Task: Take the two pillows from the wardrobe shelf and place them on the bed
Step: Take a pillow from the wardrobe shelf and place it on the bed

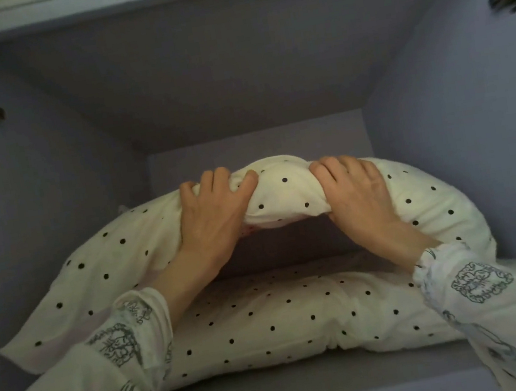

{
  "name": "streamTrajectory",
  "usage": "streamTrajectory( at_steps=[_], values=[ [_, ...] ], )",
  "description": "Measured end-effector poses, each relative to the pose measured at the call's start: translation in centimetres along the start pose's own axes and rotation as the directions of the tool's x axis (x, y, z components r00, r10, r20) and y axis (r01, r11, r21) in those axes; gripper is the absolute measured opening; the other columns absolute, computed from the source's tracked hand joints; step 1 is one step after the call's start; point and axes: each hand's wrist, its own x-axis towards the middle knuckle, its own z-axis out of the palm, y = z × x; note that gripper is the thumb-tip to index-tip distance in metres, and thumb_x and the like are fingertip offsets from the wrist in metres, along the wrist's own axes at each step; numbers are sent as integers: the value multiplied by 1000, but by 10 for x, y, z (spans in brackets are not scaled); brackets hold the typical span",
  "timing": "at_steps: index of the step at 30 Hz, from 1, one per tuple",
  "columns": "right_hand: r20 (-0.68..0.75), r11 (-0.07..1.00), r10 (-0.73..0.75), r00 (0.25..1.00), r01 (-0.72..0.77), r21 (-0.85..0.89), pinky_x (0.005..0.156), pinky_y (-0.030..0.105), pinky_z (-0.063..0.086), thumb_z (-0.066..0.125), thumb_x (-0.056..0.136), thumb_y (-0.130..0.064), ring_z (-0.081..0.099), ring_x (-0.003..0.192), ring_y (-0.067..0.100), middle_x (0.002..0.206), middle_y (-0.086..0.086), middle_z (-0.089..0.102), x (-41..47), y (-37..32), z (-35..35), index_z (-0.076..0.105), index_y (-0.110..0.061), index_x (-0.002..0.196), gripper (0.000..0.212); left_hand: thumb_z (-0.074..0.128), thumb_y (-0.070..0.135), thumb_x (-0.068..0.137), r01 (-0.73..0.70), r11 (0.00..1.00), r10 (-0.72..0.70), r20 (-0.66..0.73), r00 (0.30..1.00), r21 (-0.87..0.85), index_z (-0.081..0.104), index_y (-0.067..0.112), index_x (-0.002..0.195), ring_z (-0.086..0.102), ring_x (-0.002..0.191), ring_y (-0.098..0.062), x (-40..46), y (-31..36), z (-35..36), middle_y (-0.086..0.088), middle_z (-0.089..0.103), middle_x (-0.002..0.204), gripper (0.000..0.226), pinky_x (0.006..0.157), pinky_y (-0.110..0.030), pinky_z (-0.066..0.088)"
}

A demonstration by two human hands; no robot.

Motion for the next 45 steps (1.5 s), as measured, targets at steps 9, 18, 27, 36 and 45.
streamTrajectory(
  at_steps=[9, 18, 27, 36, 45],
  values=[
    [105, 998, 6, 994, -12, 56, 78, 43, 47, 74, 64, -7, 60, 96, 34, 110, 10, 63, -37, 33, -88, 55, -8, 117, 57, 71, 39, 70, -25, 1000, 25, 38, 999, -7, 45, 18, 124, 48, 95, -37, -17, 42, -88, -21, 51, 105, 64, 74, -47, 33],
    [-22, 984, -88, 996, 90, 156, 84, 42, 49, 64, 69, 4, 64, 98, 33, 106, 12, 68, -125, 84, -150, 63, -5, 108, 40, 66, 2, 63, 66, 997, -69, -78, 995, -44, 56, 18, 107, 54, 74, -31, -95, 134, -151, -13, 57, 84, 48, 63, -40, 39],
    [241, 970, -112, 964, 54, 236, 100, 52, 38, 50, 73, 5, 55, 119, 34, 124, 12, 61, -197, 82, -158, 59, -8, 114, 44, 73, 47, 60, -84, 996, 75, 318, 945, 15, 43, 17, 119, 57, 87, -31, -164, 160, -159, -12, 59, 108, 73, 72, -41, 46],
    [232, 968, -251, 940, 246, 51, 99, 56, 39, 9, 90, 6, 58, 118, 31, 130, 9, 60, -250, 79, -126, 59, -14, 126, 65, 2, 61, 86, -211, 928, 363, 617, 698, -306, 6, 41, 144, -5, 146, -23, -202, 133, -138, 3, 4, 158, 62, 113, -62, 3],
    [251, 924, -372, 894, 382, 8, 105, 59, 33, 65, 61, 0, 45, 131, 32, 144, 9, 46, -262, 93, -100, 40, -17, 140, 84, 13, 54, 91, -66, 957, 217, 547, 809, -282, 4, 40, 143, -5, 145, -28, -141, 112, -71, 1, -2, 158, 55, 108, -67, 1]
  ],
)
